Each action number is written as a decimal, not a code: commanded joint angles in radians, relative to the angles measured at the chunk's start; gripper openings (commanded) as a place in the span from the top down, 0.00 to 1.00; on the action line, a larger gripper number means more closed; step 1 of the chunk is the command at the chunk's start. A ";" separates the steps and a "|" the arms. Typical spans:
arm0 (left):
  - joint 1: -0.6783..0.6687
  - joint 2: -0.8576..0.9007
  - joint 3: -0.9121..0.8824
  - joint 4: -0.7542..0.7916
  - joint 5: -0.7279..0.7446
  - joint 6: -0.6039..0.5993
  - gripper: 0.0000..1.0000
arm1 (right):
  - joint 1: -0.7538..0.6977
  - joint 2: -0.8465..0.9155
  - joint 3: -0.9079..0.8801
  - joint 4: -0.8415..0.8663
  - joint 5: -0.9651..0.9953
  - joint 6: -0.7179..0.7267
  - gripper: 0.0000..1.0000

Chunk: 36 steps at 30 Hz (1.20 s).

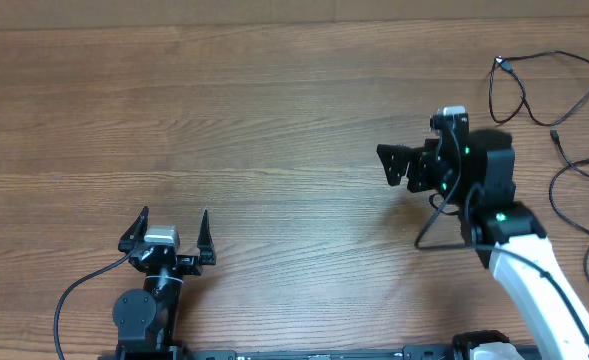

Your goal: Untangle cables

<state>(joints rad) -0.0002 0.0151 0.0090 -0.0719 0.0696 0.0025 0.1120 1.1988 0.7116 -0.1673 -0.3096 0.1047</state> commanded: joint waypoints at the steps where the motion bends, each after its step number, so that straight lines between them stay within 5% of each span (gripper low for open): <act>1: 0.002 -0.011 -0.004 -0.003 -0.010 -0.010 0.01 | 0.000 -0.072 -0.077 0.075 -0.021 0.002 0.00; 23: 0.002 -0.011 -0.004 -0.003 -0.010 -0.009 0.00 | 0.000 -0.407 -0.583 0.505 -0.029 0.003 0.00; 36: 0.002 -0.011 -0.004 -0.003 -0.010 -0.010 0.00 | -0.001 -0.601 -0.703 0.502 0.004 -0.002 0.00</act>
<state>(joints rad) -0.0002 0.0151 0.0090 -0.0715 0.0696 0.0025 0.1120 0.6186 0.0181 0.3367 -0.3305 0.1047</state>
